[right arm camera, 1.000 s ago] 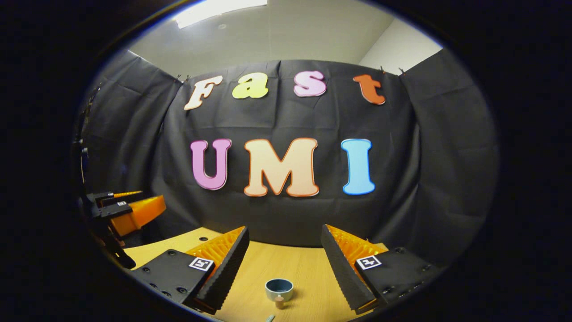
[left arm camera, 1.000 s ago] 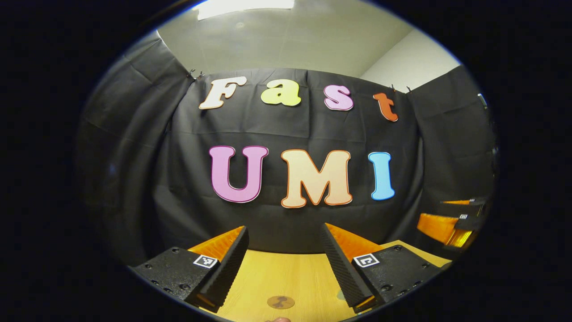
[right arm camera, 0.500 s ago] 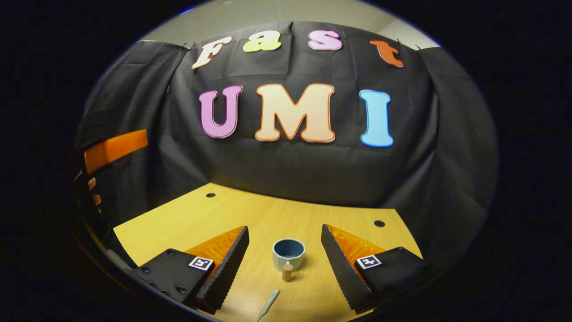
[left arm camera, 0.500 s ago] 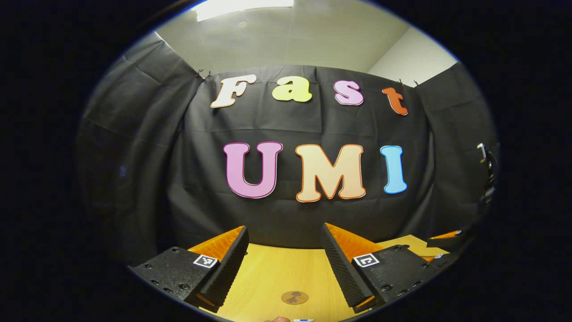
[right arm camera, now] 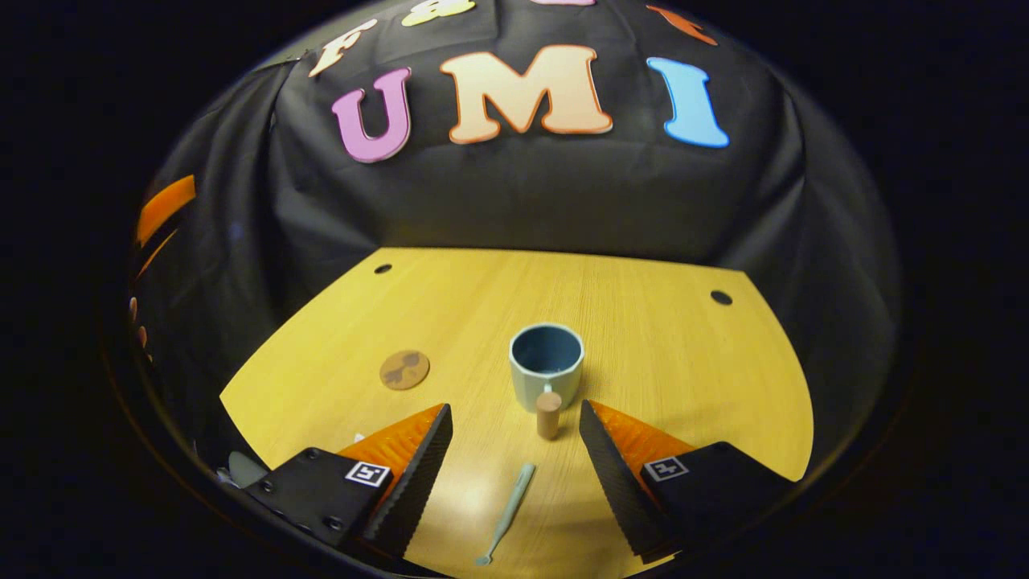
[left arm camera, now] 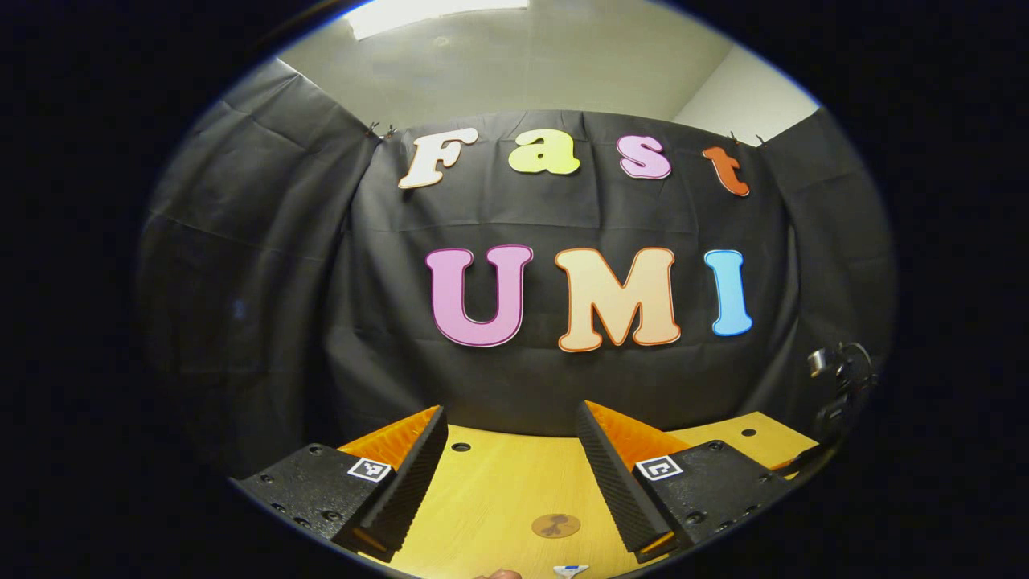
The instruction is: Put the toothbrush and toothpaste on the desktop into the cup, then pick up the cup and place it on the coaster on the desktop.
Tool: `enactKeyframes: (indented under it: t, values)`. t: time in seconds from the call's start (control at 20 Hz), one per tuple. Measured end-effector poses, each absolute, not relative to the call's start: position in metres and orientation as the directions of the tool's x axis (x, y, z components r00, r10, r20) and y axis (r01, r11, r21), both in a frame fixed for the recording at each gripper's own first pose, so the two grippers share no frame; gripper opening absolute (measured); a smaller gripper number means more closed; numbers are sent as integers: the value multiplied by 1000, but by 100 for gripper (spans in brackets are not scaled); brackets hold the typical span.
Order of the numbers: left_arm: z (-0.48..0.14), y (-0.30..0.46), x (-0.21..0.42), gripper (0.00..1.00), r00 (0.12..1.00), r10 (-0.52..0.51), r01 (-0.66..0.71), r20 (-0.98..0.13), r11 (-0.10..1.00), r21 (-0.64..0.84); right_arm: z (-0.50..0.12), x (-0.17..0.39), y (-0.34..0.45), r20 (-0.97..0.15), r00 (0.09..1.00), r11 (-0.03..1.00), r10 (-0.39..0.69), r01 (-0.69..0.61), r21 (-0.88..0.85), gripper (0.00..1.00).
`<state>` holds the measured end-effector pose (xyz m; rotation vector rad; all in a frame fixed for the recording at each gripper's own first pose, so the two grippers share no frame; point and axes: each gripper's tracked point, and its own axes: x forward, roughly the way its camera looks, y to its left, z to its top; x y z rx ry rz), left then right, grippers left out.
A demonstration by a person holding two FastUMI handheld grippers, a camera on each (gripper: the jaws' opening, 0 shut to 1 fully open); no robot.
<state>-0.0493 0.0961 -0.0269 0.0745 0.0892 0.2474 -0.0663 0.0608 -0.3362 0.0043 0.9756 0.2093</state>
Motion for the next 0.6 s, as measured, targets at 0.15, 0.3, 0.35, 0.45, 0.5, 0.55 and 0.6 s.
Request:
enactKeyframes:
  t: [0.15, 0.3, 0.35, 0.45, 0.5, 0.55, 0.6]
  values:
    - [-29, 104, -52, 94, 960, 264, -255, -89, 962, 100, -370, -90, 61, -894, 417, 981, 164, -168, 101, 96]
    - [-30, 110, -53, 94, 956, 278, -266, -96, 956, 120, -398, -103, 59, -936, 322, 980, 145, -179, 90, 99]
    - [-29, 112, -54, 94, 954, 283, -270, -97, 954, 127, -404, -106, 57, -944, 302, 980, 131, -182, 78, 95]
    - [-30, 115, -56, 94, 952, 290, -276, -99, 951, 136, -419, -111, 57, -958, 263, 981, 113, -181, 66, 95]
    - [-32, 116, -56, 94, 950, 294, -279, -102, 950, 139, -425, -114, 55, -965, 242, 982, 102, -180, 59, 99]
    - [-33, 117, -57, 94, 948, 298, -283, -107, 949, 141, -430, -118, 53, -971, 219, 982, 93, -181, 53, 99]
    - [-35, 119, -59, 94, 947, 302, -286, -112, 948, 143, -436, -122, 51, -977, 198, 982, 84, -183, 48, 95]
